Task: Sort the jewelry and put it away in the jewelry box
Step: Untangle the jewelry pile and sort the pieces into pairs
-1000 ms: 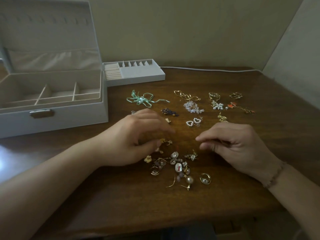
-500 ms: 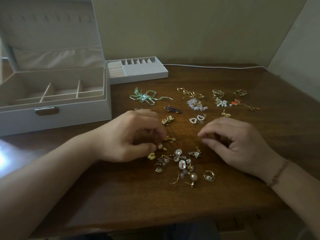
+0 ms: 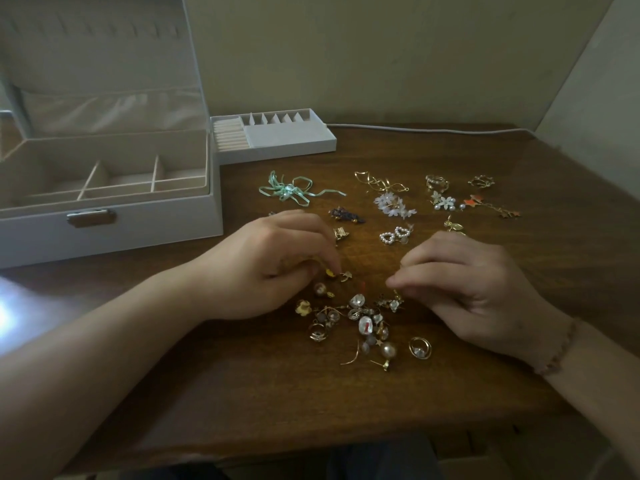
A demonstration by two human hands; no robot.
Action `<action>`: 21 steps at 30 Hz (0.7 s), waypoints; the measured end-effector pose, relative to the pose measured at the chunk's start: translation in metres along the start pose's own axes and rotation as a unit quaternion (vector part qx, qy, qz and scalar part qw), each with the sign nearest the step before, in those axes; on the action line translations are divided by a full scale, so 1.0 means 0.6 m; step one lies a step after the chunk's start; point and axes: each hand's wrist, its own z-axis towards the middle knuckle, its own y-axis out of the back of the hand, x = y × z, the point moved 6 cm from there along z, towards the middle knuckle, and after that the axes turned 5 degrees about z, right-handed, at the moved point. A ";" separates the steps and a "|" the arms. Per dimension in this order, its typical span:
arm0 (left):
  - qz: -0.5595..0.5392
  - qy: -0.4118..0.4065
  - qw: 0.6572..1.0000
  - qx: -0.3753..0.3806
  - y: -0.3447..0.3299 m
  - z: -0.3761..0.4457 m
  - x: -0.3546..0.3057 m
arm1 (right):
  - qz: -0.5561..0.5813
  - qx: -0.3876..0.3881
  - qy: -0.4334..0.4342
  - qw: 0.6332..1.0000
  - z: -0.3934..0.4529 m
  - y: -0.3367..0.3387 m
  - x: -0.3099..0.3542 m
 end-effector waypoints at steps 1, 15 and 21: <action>-0.003 0.002 1.000 0.000 0.000 0.000 0.000 | -0.002 0.004 -0.001 1.000 0.000 -0.001 0.000; -0.007 0.023 0.997 0.075 -0.013 -0.003 0.004 | -0.002 0.048 -0.053 0.997 -0.005 -0.010 -0.015; -0.010 0.035 0.997 0.071 -0.010 -0.004 0.010 | 0.018 0.043 -0.087 0.995 -0.007 -0.009 -0.026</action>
